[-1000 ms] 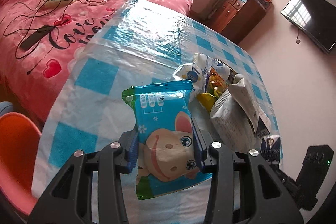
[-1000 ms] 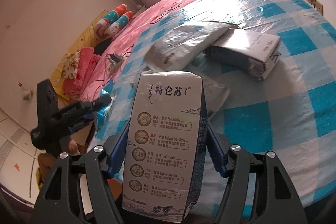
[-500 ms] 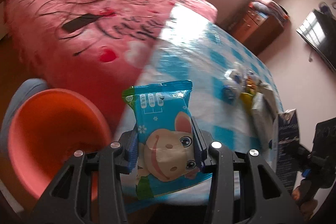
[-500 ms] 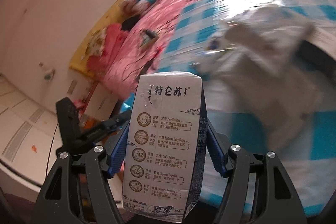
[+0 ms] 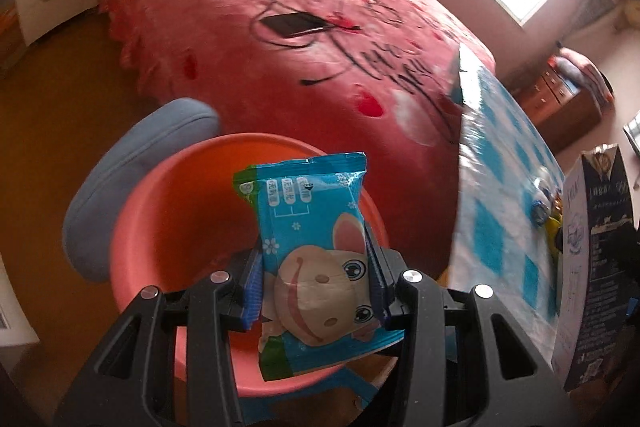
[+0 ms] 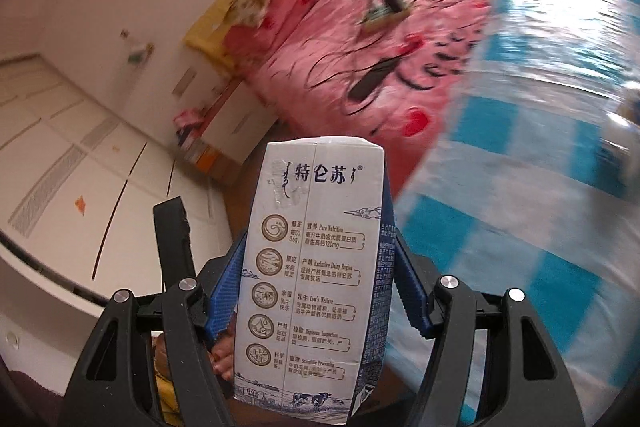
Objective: Collect trash
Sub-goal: 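Carry both items over the orange bucket and open both tools to drop them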
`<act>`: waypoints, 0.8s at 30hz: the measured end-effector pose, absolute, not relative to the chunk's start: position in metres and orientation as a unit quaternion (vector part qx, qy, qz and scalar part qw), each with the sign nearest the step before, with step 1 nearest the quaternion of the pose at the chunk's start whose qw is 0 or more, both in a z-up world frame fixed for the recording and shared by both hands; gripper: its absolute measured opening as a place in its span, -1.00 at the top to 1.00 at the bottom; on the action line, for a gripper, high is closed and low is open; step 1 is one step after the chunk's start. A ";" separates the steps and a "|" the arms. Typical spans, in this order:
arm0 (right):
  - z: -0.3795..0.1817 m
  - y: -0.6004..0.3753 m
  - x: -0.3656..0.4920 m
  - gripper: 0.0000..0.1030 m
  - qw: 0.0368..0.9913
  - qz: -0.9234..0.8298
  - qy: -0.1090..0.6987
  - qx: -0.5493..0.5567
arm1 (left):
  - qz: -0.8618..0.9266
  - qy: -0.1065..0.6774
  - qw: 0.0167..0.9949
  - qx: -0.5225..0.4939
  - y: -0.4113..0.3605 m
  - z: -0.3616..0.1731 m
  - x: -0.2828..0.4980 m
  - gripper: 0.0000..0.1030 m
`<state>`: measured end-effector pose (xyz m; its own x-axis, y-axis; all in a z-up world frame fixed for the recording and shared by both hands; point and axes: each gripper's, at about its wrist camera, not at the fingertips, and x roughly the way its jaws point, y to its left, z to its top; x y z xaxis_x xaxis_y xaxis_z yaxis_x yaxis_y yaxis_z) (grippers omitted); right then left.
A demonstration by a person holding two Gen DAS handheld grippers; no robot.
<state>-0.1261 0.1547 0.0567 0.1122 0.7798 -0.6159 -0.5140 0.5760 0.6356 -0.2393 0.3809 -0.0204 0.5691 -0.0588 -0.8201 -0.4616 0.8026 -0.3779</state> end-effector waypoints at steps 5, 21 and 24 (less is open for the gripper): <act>0.049 0.200 -0.127 -0.32 0.713 0.467 0.510 0.120 | 0.145 0.450 0.828 -0.303 0.402 -0.032 -0.248 0.05; 0.051 0.175 -0.129 -0.78 0.796 0.386 0.456 0.096 | 0.194 0.408 0.846 -0.282 0.420 -0.019 -0.255 -0.55; 0.053 0.158 -0.128 -0.78 0.812 0.368 0.443 0.095 | 0.181 0.407 0.850 -0.280 0.411 -0.018 -0.250 -0.55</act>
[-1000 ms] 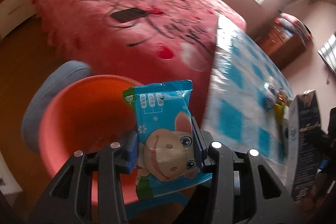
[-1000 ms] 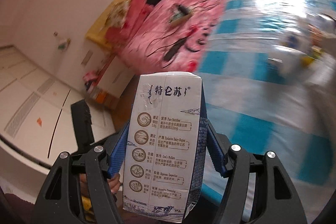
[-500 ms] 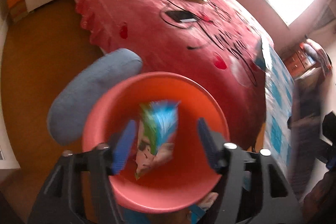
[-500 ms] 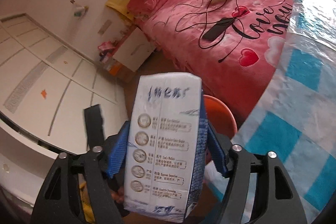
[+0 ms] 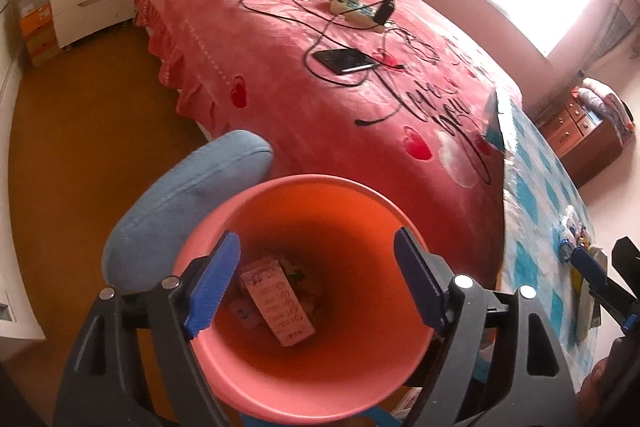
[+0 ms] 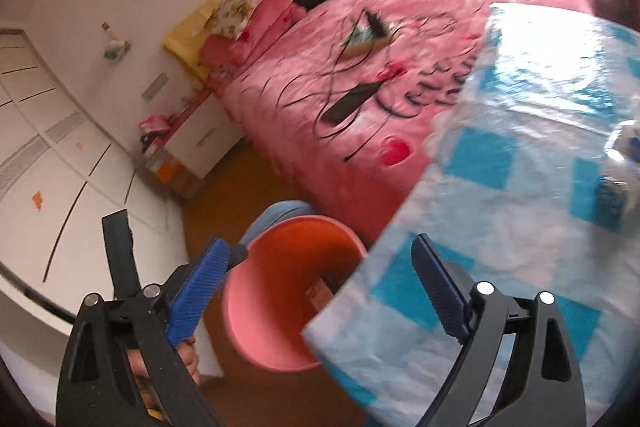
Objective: Collect trash
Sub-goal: 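Carry both items over the orange bucket and open both tools to drop them, then move both tools back over the table toward the remaining trash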
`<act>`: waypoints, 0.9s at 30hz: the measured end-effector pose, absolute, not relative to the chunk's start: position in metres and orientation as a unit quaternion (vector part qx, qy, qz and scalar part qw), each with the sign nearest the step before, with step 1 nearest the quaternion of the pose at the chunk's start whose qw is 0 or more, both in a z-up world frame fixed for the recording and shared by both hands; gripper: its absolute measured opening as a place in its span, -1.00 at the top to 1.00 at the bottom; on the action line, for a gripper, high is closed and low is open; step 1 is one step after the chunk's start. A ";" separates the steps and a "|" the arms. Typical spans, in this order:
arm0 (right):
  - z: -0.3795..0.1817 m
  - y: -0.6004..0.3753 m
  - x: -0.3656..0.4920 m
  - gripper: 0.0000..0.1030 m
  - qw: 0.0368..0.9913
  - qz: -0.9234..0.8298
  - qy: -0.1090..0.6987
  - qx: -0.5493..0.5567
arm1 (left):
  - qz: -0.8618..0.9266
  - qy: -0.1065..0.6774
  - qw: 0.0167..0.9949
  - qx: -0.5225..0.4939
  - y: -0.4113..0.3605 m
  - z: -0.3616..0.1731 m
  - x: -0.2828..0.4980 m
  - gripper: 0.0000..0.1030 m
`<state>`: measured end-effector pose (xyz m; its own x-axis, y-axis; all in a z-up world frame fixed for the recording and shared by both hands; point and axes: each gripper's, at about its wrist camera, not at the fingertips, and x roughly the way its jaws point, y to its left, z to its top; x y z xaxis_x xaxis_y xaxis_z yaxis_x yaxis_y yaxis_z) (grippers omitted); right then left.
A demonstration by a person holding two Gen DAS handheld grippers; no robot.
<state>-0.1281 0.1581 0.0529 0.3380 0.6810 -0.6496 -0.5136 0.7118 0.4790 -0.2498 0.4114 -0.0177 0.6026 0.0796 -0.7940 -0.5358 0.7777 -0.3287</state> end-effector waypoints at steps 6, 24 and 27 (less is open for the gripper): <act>0.045 0.120 -0.127 -0.79 0.830 0.340 0.429 0.106 | 0.161 0.406 0.862 -0.259 0.387 -0.008 -0.242 -0.57; 0.033 0.041 -0.139 -0.85 0.865 0.294 0.388 0.122 | 0.107 0.401 0.884 -0.214 0.310 0.028 -0.212 -0.67; 0.035 0.029 -0.140 -0.85 0.872 0.288 0.378 0.121 | 0.096 0.401 0.888 -0.203 0.295 0.032 -0.208 -0.67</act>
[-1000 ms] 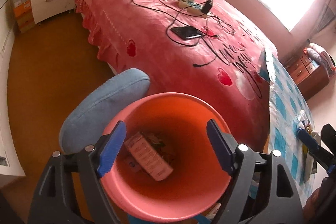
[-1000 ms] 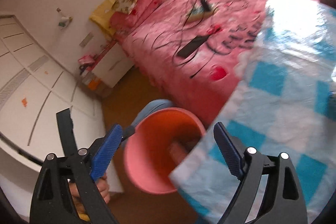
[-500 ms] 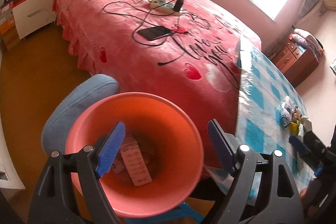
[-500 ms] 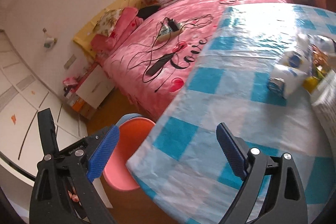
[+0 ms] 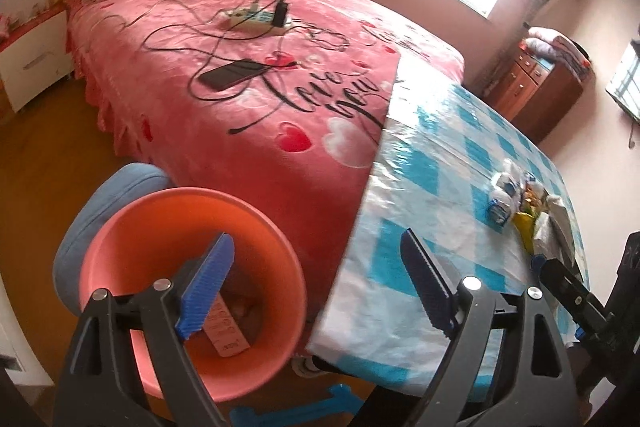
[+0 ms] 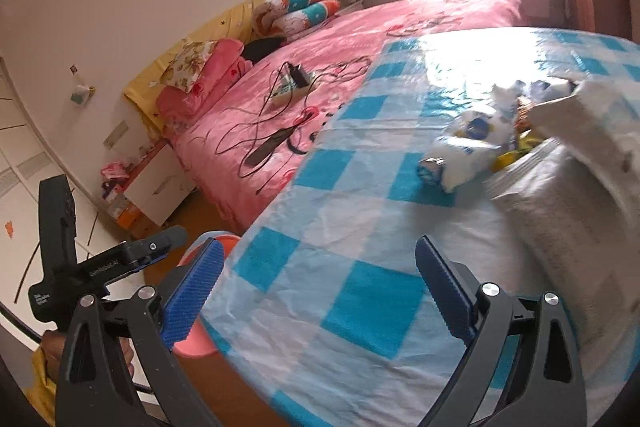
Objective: Collect trash
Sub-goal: 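Move both tools back over the table toward the remaining trash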
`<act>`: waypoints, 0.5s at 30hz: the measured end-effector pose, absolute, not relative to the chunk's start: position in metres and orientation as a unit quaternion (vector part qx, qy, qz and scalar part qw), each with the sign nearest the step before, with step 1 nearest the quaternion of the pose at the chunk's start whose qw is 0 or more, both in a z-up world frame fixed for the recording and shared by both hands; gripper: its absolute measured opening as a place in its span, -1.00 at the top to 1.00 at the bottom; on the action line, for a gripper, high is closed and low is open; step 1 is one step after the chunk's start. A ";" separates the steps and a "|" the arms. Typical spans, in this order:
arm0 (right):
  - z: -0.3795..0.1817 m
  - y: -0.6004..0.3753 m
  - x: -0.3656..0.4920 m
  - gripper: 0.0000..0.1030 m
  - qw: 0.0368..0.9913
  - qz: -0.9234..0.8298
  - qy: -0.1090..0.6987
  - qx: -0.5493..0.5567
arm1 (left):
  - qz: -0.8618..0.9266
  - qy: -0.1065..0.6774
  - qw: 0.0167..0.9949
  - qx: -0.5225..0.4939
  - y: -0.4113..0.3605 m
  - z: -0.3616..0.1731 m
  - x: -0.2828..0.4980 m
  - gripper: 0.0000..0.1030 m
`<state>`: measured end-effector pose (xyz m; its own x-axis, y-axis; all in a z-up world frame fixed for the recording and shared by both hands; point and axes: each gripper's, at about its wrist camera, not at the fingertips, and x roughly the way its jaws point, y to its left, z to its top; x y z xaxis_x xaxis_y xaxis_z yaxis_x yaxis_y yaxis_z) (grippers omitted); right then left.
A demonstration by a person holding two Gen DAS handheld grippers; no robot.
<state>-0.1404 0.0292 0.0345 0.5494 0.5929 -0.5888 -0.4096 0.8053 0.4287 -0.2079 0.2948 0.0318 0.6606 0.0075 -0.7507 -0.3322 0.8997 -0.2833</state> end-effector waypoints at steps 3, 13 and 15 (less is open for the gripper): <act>0.036 0.017 -0.141 -0.85 0.877 0.281 0.370 0.124 | 0.083 0.401 0.893 -0.186 0.278 0.035 -0.202 -0.67; 0.045 -0.023 -0.148 -0.85 0.891 0.263 0.343 0.141 | 0.048 0.403 0.902 -0.148 0.232 0.044 -0.191 -0.67; 0.046 -0.030 -0.148 -0.85 0.894 0.259 0.338 0.141 | 0.043 0.405 0.902 -0.143 0.224 0.044 -0.190 -0.67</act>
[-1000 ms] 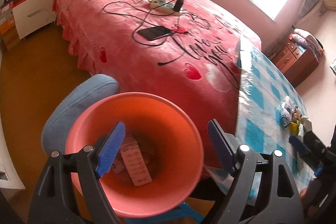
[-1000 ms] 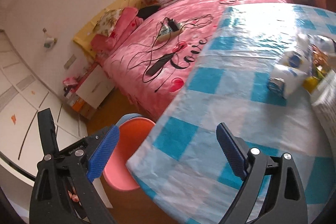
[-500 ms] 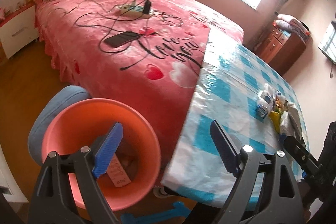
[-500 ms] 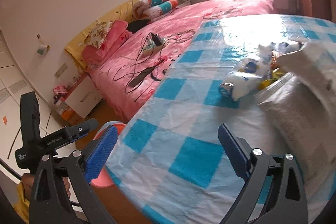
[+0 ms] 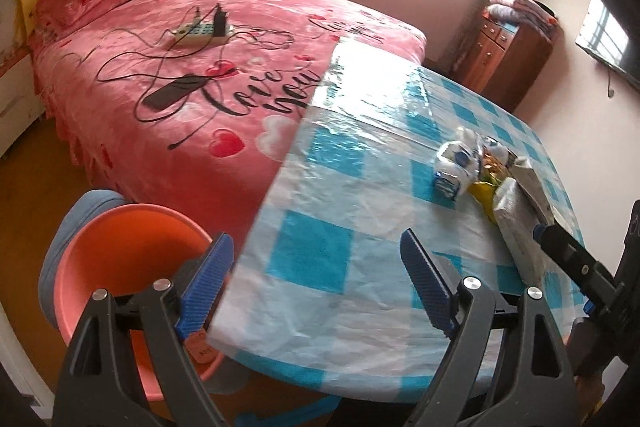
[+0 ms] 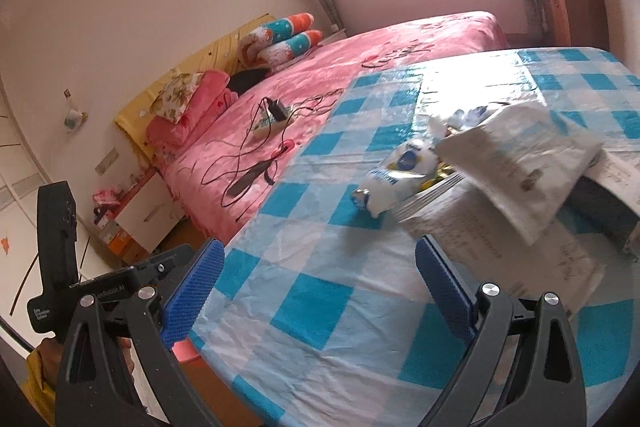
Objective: Collect trash
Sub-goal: 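Move both tools back over the table toward the remaining trash, then reach both tools toward the white paper bag and milk carton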
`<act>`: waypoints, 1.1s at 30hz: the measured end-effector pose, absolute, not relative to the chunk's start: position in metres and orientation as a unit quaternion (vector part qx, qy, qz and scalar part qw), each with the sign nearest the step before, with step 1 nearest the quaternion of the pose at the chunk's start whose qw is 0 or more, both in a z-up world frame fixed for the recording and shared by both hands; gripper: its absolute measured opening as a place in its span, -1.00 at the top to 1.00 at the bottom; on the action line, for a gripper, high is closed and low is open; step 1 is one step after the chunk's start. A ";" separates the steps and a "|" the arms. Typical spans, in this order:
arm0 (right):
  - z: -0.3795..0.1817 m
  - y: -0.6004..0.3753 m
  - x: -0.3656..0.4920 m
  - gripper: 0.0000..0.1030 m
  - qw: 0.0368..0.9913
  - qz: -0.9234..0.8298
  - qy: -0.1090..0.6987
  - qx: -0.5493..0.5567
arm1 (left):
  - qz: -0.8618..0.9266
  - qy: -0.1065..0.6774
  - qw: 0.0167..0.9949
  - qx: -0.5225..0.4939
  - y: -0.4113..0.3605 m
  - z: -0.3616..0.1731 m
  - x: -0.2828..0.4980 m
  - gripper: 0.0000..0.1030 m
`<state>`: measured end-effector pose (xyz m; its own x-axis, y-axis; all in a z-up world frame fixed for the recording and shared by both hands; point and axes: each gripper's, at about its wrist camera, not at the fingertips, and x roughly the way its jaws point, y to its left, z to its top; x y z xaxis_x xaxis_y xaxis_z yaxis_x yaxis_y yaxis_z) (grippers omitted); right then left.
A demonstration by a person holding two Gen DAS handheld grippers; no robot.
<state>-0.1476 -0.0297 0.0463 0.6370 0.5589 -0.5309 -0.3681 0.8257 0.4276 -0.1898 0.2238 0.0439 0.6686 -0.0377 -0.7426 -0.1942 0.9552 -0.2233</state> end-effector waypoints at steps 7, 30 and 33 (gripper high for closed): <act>0.047 -0.052 -0.151 -0.85 0.901 0.244 0.328 0.142 | 0.027 0.411 0.903 -0.123 0.196 0.045 -0.181 -0.67; 0.052 -0.153 -0.141 -0.85 0.917 0.162 0.307 0.195 | -0.071 0.387 0.919 0.035 0.070 0.079 -0.154 -0.67; 0.053 -0.173 -0.138 -0.85 0.921 0.141 0.303 0.200 | -0.085 0.379 0.920 0.060 0.052 0.086 -0.147 -0.67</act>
